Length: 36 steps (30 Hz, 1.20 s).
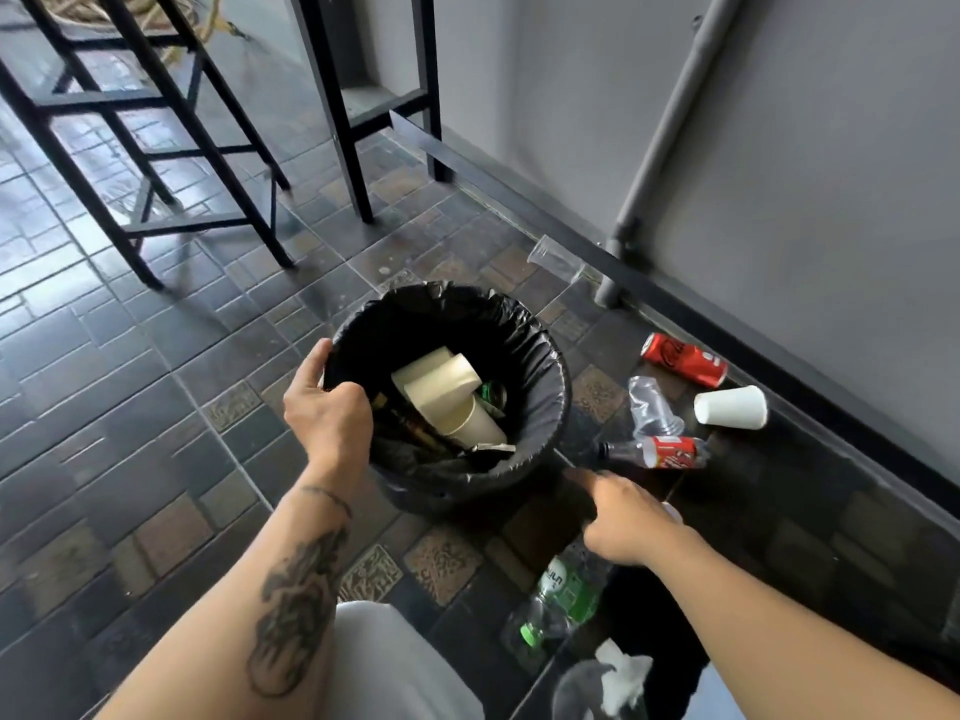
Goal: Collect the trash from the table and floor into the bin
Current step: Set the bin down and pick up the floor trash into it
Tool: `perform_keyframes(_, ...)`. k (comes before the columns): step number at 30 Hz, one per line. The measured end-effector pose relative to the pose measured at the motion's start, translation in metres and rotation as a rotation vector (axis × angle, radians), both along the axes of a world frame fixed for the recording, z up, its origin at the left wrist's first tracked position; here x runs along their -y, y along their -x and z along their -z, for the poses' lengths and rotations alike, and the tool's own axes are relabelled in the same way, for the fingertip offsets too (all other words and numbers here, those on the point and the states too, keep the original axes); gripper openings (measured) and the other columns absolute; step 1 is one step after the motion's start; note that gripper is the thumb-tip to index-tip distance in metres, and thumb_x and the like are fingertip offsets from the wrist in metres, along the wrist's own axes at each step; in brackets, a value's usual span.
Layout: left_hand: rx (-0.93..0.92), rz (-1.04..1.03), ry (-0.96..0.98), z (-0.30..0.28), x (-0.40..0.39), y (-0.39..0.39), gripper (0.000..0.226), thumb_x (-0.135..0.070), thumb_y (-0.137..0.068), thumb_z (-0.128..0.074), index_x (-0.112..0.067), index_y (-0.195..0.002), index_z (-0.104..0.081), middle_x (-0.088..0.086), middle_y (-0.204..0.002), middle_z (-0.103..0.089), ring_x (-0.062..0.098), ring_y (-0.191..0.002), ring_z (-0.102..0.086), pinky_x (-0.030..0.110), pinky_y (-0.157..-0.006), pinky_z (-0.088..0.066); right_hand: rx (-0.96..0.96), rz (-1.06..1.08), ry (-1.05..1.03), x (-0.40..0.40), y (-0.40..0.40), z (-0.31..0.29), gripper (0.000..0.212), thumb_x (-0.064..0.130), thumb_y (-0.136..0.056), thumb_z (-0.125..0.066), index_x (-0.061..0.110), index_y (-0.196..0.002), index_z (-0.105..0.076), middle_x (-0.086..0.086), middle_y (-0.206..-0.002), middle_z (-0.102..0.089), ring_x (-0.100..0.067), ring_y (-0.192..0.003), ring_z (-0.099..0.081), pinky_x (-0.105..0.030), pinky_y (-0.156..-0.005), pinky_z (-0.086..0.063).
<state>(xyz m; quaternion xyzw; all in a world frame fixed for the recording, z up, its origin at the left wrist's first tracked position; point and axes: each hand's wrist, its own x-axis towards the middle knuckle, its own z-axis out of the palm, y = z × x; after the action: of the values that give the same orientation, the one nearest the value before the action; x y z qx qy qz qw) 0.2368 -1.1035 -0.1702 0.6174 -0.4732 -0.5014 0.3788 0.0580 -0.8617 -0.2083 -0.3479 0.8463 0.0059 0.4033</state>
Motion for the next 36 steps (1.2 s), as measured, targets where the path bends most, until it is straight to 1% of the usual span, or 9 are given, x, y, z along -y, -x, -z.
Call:
perform_keyframes(5,0.185,0.080,0.093,0.024,-0.011,0.004,0.070,0.010,-0.075,-0.043,-0.014,-0.138,-0.062,-0.003,-0.144,-0.059,0.009,-0.136,-0.049,0.009,-0.115,-0.025,-0.051,-0.216,-0.071,-0.006,-0.013,0.031,0.078,0.027,-0.081,-0.060,0.038,-0.152,-0.029,-0.001,-0.153,-0.039,-0.029,-0.136,-0.040,-0.037,-0.105,-0.043)
perform_keyframes(8,0.270,0.136,0.121,0.040,-0.011,0.008,0.072,0.009,-0.076,-0.041,-0.013,-0.142,-0.058,-0.007,-0.153,-0.049,0.009,-0.142,-0.042,-0.006,-0.103,-0.011,-0.071,-0.311,-0.152,0.000,-0.020,0.054,0.075,0.031,-0.085,-0.058,0.040,-0.152,-0.025,0.000,-0.154,-0.034,-0.031,-0.139,-0.032,-0.044,-0.108,-0.039)
perform_keyframes(16,0.400,0.184,0.164,0.050,-0.011,0.010,0.074,0.004,-0.079,-0.043,-0.019,-0.149,-0.049,-0.011,-0.160,-0.038,0.008,-0.143,-0.036,-0.015,-0.086,0.001,-0.124,-0.511,-0.254,-0.009,-0.041,0.092,0.083,0.022,-0.080,-0.062,0.032,-0.153,-0.023,-0.005,-0.161,-0.018,-0.038,-0.144,-0.015,-0.051,-0.115,-0.024)
perform_keyframes(19,0.453,0.232,0.183,0.048,-0.013,0.010,0.074,0.001,-0.082,-0.045,-0.019,-0.152,-0.043,-0.011,-0.163,-0.032,0.011,-0.145,-0.033,-0.008,-0.096,-0.001,-0.189,-0.587,-0.309,-0.018,-0.044,0.103,0.082,0.021,-0.082,-0.061,0.030,-0.153,-0.020,-0.009,-0.163,-0.008,-0.042,-0.146,-0.005,-0.055,-0.116,-0.018)
perform_keyframes(21,0.499,0.280,0.206,0.046,-0.015,0.010,0.074,-0.003,-0.083,-0.047,-0.020,-0.154,-0.039,-0.011,-0.164,-0.027,0.013,-0.146,-0.032,0.008,-0.109,-0.011,-0.229,-0.615,-0.346,-0.022,-0.046,0.109,0.082,0.019,-0.084,-0.060,0.028,-0.154,-0.018,-0.013,-0.164,-0.002,-0.045,-0.148,0.001,-0.059,-0.117,-0.012)
perform_keyframes(23,0.524,0.314,0.231,0.045,-0.016,0.010,0.074,-0.006,-0.082,-0.048,-0.021,-0.154,-0.037,-0.012,-0.165,-0.024,0.015,-0.146,-0.032,0.023,-0.115,-0.021,-0.273,-0.637,-0.355,-0.022,-0.048,0.115,0.079,0.020,-0.086,-0.060,0.026,-0.153,-0.020,-0.015,-0.164,-0.001,-0.045,-0.148,0.003,-0.060,-0.117,-0.010)
perform_keyframes(28,0.526,0.307,0.244,0.048,-0.014,0.016,0.072,-0.009,-0.080,-0.048,-0.021,-0.151,-0.041,-0.012,-0.164,-0.026,0.018,-0.144,-0.036,0.033,-0.117,-0.026,-0.357,-0.574,-0.273,-0.021,-0.048,0.119,0.065,0.024,-0.087,-0.061,0.019,-0.145,-0.034,-0.017,-0.157,-0.021,-0.044,-0.147,-0.007,-0.059,-0.116,-0.014)
perform_keyframes(32,0.521,0.302,0.256,0.050,-0.014,0.024,0.069,-0.012,-0.080,-0.047,-0.020,-0.149,-0.044,-0.010,-0.163,-0.028,0.022,-0.142,-0.039,0.037,-0.118,-0.029,-0.404,-0.374,-0.214,-0.022,-0.033,0.105,0.058,0.025,-0.085,-0.058,0.023,-0.139,-0.040,-0.009,-0.139,-0.046,-0.038,-0.135,-0.033,-0.053,-0.113,-0.021)
perform_keyframes(36,0.549,0.317,0.278,0.048,-0.011,0.026,0.067,-0.014,-0.083,-0.049,-0.017,-0.151,-0.043,-0.005,-0.163,-0.031,0.024,-0.146,-0.032,0.040,-0.122,-0.022,-0.396,0.054,-0.123,-0.019,0.001,0.070,0.045,0.022,-0.085,-0.055,0.030,-0.129,-0.047,-0.002,-0.124,-0.060,-0.029,-0.119,-0.051,-0.045,-0.097,-0.035)
